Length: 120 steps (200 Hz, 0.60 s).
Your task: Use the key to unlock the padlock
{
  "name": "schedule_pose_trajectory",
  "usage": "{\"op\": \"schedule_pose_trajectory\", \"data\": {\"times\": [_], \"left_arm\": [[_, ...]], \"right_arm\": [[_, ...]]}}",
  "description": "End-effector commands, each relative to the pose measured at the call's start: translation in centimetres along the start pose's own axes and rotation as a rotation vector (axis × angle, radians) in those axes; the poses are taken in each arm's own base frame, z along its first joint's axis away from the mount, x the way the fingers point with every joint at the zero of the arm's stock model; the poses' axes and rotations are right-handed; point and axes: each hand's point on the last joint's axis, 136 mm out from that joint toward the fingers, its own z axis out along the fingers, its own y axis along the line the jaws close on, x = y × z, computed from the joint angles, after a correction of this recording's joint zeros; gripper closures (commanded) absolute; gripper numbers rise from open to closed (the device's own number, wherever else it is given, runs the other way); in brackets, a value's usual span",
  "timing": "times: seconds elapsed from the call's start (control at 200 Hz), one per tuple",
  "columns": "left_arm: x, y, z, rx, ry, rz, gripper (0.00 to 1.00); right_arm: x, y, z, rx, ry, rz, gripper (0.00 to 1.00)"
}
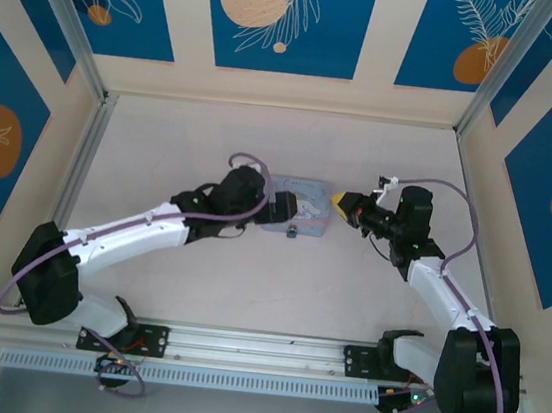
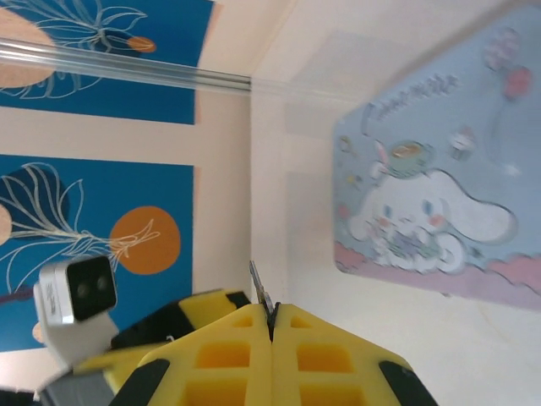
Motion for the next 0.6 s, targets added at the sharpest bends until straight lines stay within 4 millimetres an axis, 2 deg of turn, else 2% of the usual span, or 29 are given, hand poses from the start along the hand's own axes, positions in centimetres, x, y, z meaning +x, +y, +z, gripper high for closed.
{"op": "schedule_pose_trajectory", "data": {"times": [0.0, 0.125, 0.185, 0.27, 0.595], "left_arm": [[0.7, 1.1, 0.4, -0.044, -0.080, 0.049, 0.00], [2.6, 0.6, 2.2, -0.009, -0.008, 0.094, 0.01], [3.5, -0.1, 3.2, 0.025, 0.038, 0.141, 0.05], [4.6, -1.0, 4.6, 0.074, 0.085, 0.177, 0.05], [5.2, -1.1, 7.6, 0.071, 0.116, 0.248, 0.05]], "right_arm": [[1.8, -2.2, -0.3, 0.034, 0.052, 0.025, 1.00], [2.3, -3.4, -0.2, 0.038, 0.044, 0.044, 1.00], [2.6, -3.8, -0.1, 0.036, 0.046, 0.054, 1.00], [3.0, -4.4, 0.0, 0.051, 0.041, 0.063, 1.00], [3.2, -5.2, 0.9, 0.078, 0.022, 0.068, 1.00]]}}
